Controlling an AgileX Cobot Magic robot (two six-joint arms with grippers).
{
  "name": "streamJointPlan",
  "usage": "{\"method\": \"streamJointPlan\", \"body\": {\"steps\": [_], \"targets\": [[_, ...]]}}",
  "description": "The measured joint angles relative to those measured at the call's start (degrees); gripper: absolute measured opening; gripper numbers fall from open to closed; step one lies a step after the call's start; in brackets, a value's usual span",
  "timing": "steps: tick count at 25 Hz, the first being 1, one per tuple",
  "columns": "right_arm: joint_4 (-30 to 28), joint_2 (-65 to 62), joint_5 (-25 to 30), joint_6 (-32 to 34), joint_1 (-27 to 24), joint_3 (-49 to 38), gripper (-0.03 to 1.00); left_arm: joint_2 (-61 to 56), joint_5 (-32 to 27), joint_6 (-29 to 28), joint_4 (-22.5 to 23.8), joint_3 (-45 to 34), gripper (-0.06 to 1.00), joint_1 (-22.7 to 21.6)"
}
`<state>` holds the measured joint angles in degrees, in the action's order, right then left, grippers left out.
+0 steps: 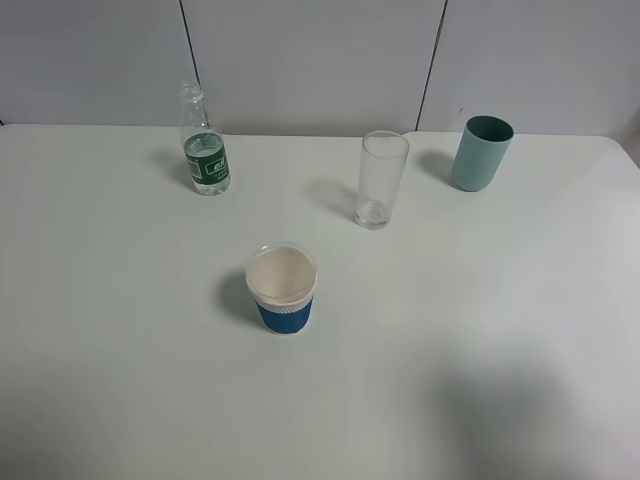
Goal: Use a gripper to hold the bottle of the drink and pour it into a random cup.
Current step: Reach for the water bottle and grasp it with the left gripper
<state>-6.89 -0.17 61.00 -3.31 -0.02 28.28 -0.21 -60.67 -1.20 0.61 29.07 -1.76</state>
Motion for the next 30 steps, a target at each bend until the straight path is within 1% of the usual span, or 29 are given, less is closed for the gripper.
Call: {"method": "streamJointPlan", "body": {"steps": [30], "targets": [[0.0, 0.0, 0.0, 0.0, 0.0, 0.0, 0.74, 0.0, 0.0, 0.0, 0.0, 0.0, 1.0, 0.0]]}}
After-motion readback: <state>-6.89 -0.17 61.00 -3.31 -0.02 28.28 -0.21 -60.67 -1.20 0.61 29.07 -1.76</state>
